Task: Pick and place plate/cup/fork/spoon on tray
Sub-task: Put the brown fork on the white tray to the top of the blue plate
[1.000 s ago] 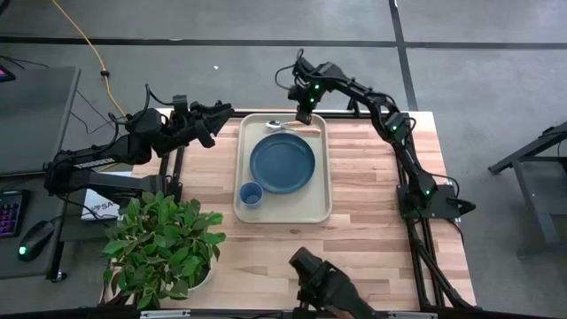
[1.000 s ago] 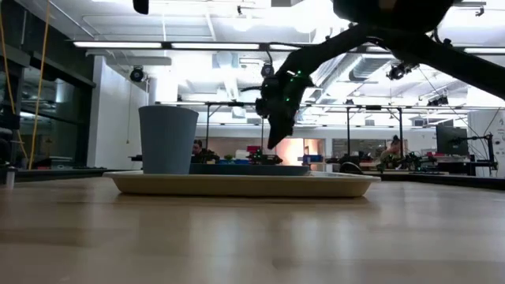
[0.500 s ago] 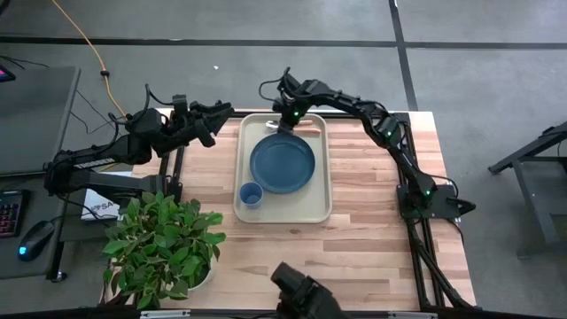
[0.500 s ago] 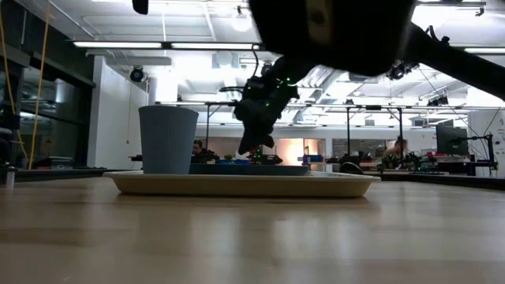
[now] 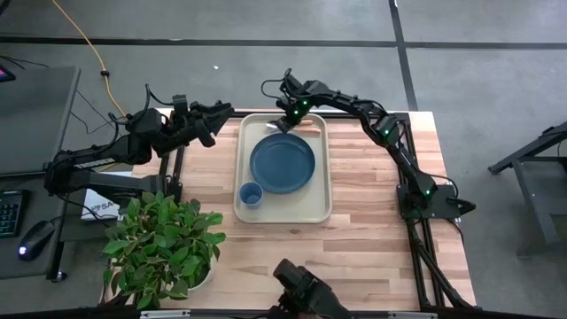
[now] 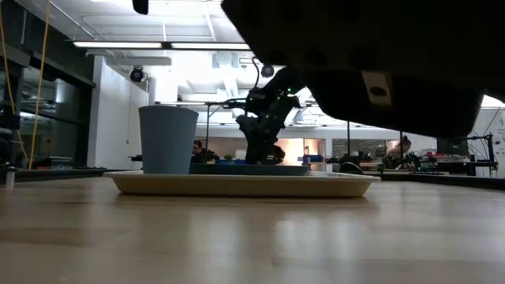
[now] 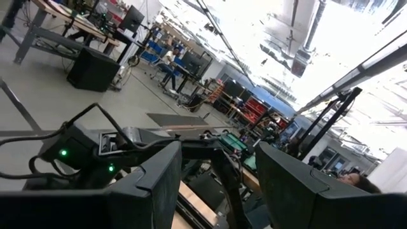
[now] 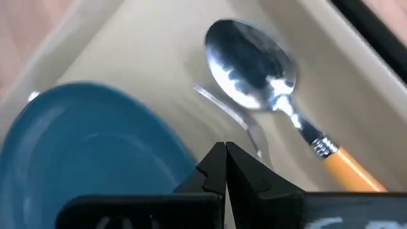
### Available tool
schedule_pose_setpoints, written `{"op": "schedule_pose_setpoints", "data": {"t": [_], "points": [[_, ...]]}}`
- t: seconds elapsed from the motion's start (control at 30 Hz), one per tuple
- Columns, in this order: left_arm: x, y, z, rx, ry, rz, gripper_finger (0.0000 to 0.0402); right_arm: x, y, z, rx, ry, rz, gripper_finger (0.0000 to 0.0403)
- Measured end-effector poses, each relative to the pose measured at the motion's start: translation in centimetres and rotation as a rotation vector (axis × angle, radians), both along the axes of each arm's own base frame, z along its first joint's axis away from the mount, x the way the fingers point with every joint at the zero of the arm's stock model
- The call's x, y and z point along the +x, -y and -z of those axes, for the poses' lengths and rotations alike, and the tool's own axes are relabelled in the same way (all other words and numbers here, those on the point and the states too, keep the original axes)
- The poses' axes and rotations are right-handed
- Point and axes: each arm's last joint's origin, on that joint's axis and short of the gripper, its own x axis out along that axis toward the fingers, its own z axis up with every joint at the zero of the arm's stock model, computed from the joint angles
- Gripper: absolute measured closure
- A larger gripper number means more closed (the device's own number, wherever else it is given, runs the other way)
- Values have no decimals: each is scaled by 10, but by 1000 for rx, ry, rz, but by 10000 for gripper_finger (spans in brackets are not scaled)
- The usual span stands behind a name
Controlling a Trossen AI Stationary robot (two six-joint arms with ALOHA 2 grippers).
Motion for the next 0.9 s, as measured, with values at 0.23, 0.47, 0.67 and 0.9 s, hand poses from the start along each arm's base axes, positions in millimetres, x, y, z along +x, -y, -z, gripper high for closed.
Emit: {"op": "schedule_pose_setpoints", "data": {"t": [0.23,0.47,0.67,0.9], "points": [[0,0,0,0,1,1,218,-1,3,4,-36,-38,44,403],[0,0,0,0,1,1,218,2,3,6,-57,-44,60,403],[0,0,0,0,1,1,218,2,5,14,-100,-93,99,403],[0,0,0,0,1,1,218,-1,10,12,-96,-81,90,403]]}}
